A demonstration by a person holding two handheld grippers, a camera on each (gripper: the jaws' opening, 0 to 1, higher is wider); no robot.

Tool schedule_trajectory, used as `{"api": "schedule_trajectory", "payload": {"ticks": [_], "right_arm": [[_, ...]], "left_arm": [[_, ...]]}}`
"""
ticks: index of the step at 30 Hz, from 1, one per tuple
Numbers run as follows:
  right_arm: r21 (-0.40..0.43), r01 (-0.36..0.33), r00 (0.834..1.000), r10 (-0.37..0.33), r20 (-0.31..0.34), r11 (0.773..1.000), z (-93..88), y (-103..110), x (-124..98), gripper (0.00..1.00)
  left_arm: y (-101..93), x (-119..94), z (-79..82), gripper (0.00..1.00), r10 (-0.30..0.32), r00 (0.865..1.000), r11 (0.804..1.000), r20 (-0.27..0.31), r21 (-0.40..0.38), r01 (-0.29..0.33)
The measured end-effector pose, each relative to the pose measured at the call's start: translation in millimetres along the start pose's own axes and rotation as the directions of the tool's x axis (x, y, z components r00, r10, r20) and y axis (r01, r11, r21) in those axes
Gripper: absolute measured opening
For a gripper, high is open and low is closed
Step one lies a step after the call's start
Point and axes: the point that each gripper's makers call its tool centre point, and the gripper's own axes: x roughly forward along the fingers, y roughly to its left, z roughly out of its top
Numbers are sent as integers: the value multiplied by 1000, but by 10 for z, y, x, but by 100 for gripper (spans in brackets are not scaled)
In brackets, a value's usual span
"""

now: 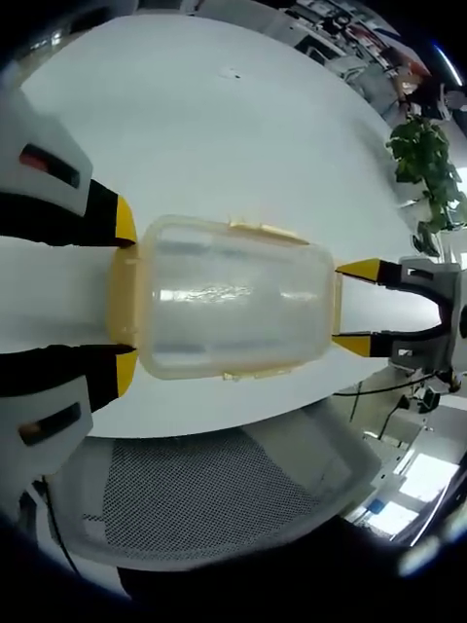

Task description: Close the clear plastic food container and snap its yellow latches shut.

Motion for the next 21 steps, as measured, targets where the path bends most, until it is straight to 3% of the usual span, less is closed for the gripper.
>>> {"api": "schedule_trajectory", "payload": {"ticks": [21], "right_arm": [[9,3,1000,-3,-11,1000,-251,-18,-102,37]], "left_arm": [[8,146,232,38,-3,1000,1000,-2,9,3]]}}
